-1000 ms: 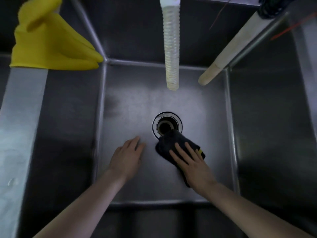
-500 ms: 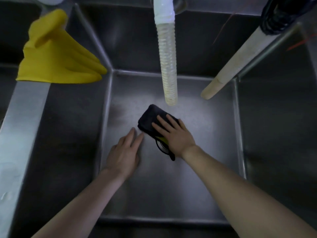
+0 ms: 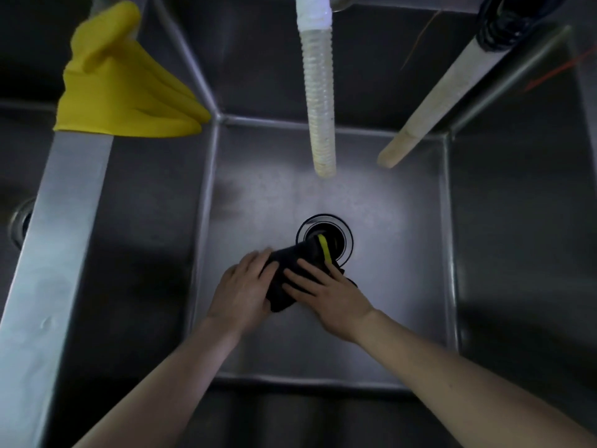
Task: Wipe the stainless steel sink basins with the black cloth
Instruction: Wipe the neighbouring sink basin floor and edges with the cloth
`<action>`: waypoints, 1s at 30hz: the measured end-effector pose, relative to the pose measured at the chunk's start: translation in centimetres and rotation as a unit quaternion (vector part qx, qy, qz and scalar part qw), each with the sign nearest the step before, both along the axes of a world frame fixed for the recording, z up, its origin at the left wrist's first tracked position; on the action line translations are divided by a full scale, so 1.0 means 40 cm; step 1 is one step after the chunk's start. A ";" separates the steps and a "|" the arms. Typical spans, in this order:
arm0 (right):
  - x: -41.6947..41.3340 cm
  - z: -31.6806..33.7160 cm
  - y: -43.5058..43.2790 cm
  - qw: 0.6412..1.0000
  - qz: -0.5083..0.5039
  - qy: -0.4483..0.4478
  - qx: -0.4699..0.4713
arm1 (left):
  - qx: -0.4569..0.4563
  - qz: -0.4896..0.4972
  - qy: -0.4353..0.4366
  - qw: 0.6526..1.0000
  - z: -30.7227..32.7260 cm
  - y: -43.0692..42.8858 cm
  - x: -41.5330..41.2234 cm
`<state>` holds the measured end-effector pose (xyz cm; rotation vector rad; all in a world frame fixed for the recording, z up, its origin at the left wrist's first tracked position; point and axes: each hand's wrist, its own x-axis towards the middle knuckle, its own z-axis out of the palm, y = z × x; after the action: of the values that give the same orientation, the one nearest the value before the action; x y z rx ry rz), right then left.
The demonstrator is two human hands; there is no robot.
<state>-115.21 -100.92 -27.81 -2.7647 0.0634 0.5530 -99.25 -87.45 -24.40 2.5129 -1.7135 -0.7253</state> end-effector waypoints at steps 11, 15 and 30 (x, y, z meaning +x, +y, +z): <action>-0.075 0.049 0.116 0.998 -0.052 -0.036 0.026 | 0.119 -0.042 0.115 0.985 -0.003 0.038 -0.040; -0.004 0.075 0.049 0.983 -0.167 -0.045 -0.063 | 0.079 -0.052 0.154 0.983 -0.009 0.023 -0.024; -0.121 0.359 0.064 0.931 -0.358 -0.061 0.032 | -0.107 -0.058 0.207 0.971 0.316 -0.002 -0.070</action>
<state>-120.04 -98.36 -13.47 -2.4496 0.9551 0.1771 -102.06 -87.54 -11.76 1.9643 -1.6878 -0.9353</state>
